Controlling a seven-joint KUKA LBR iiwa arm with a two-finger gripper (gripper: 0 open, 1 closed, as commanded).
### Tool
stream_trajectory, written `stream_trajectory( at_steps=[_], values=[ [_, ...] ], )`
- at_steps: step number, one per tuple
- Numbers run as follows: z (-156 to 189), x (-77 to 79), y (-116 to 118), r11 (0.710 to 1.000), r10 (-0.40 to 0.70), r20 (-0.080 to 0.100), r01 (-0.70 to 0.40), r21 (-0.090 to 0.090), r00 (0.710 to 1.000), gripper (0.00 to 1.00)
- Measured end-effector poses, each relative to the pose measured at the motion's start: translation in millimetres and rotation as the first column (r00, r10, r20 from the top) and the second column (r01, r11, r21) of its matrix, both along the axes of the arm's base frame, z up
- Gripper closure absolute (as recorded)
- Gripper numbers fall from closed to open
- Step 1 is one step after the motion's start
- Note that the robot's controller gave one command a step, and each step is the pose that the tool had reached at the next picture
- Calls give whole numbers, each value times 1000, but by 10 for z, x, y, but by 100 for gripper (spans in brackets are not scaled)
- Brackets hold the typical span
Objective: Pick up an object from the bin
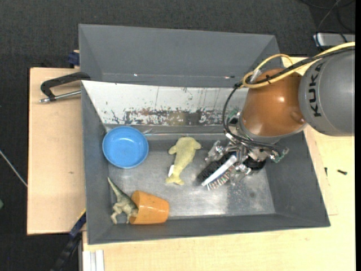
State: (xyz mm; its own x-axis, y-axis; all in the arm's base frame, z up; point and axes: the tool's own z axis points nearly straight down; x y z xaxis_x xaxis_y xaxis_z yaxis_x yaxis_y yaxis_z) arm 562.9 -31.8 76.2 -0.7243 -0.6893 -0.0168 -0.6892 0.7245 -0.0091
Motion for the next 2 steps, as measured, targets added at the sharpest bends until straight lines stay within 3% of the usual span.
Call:
stream_trajectory(
  at_steps=[1,2],
  values=[
    [316,23,13,1000,-2,-9,1,-3,1000,100],
    [844,47,26,1000,-3,-7,3,-4,1000,100]
  ],
)
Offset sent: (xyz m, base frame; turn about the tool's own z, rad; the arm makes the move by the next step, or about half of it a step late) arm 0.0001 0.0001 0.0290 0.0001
